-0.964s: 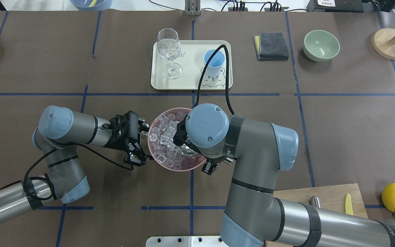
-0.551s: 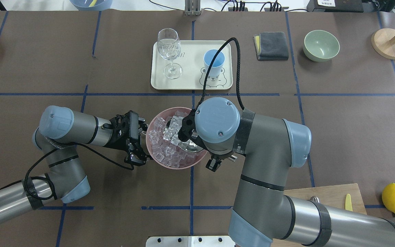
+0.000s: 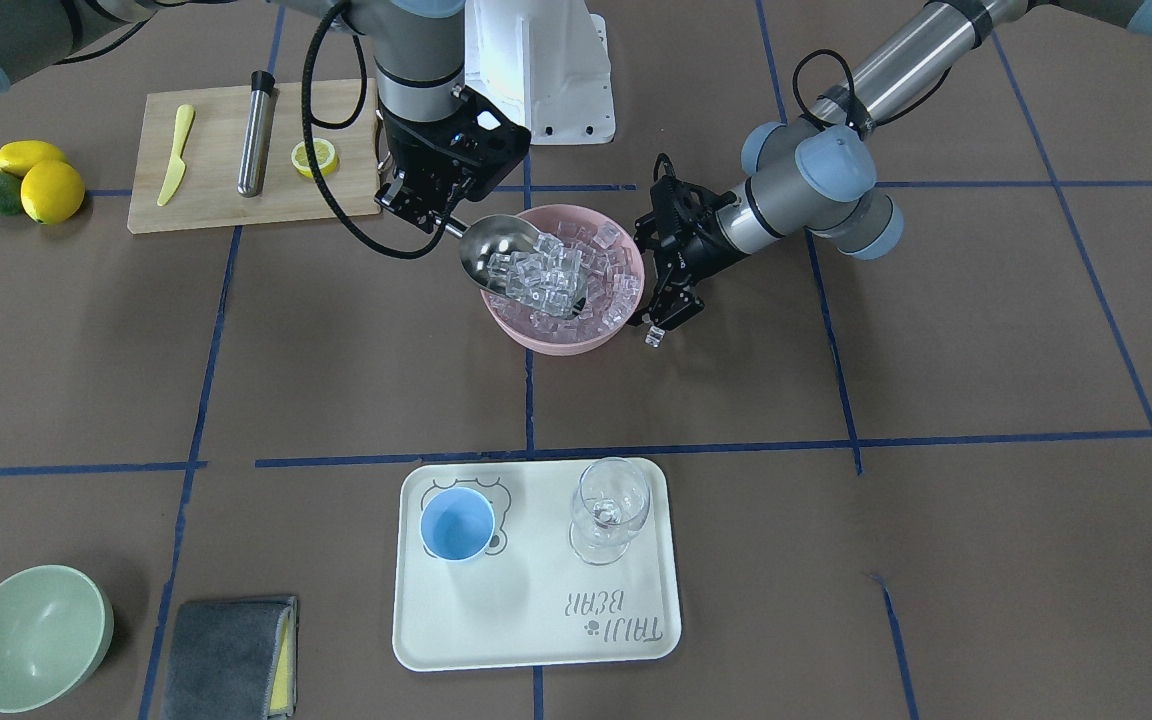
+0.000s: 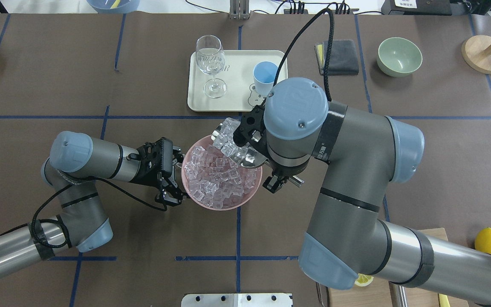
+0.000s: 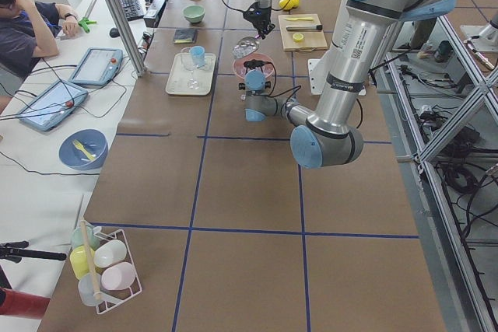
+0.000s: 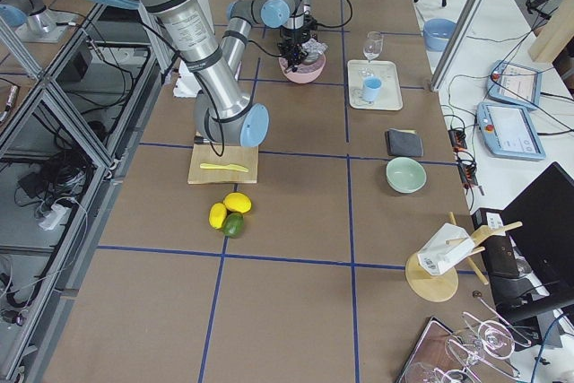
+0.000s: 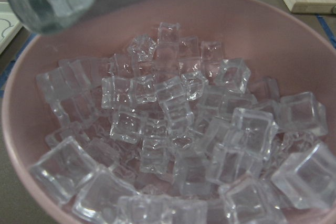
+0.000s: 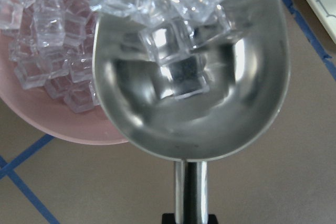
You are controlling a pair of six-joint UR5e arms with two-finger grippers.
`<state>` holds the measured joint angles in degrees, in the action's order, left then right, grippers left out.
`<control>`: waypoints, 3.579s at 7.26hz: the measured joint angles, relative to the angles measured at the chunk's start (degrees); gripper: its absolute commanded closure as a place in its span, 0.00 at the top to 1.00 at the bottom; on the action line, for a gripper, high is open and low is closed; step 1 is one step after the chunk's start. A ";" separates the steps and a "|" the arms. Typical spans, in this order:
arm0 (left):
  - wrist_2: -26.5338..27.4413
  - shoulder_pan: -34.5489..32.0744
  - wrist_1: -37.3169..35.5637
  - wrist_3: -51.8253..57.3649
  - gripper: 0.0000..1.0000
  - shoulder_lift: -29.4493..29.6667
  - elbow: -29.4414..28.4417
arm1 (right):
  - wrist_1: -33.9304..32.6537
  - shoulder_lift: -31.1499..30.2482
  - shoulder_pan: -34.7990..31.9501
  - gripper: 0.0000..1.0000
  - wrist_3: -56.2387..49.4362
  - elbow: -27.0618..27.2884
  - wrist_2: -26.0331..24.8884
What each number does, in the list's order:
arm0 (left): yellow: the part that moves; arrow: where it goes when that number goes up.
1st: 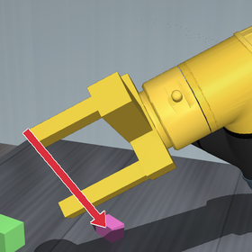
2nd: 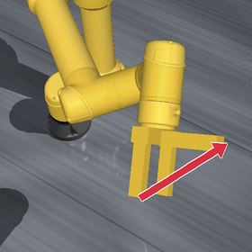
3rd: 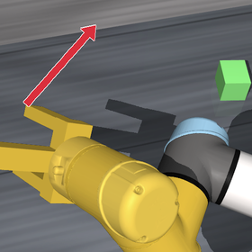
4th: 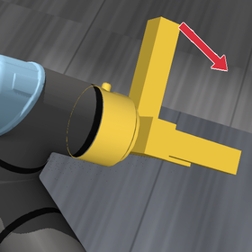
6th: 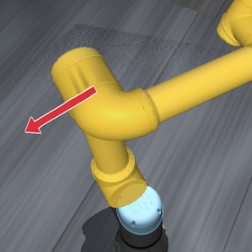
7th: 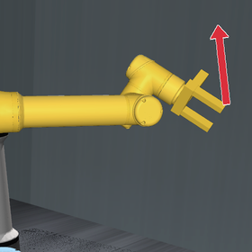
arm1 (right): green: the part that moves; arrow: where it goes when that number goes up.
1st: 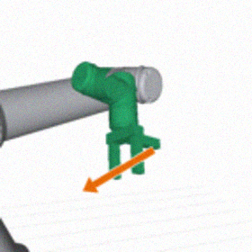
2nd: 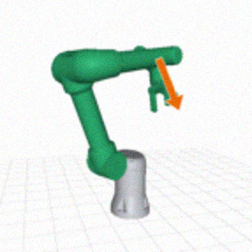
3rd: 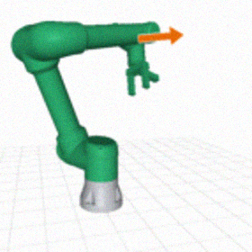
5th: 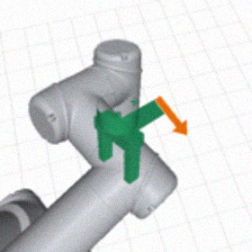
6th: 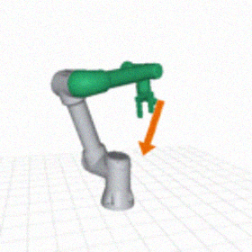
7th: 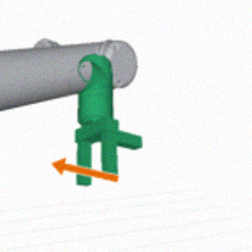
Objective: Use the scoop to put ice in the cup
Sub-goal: 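Lift the ice-filled scoop and carry it to the blue-lidded cup, then tilt the scoop with the right gripper to pour ice into the cup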
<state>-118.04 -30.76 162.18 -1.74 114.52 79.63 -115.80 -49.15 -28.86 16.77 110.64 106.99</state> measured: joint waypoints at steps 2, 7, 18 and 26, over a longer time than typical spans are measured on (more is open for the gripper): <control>0.00 0.00 0.02 0.04 1.00 0.00 0.00 | -0.25 0.17 -2.96 0.00 5.94 0.15 3.00; 0.00 0.00 0.07 -0.01 1.00 0.00 0.00 | -0.36 0.76 -9.61 0.00 21.79 -1.76 6.52; 0.00 0.00 0.05 0.05 1.00 0.10 0.00 | -7.59 13.44 -15.74 0.00 3.26 -25.32 6.75; 0.00 0.00 0.06 0.06 1.00 0.18 0.00 | -20.43 17.57 -16.33 0.00 -6.70 -25.59 4.20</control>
<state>-118.04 -30.76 162.24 -1.68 114.70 79.63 -136.23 -31.59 -45.19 10.06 85.05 111.19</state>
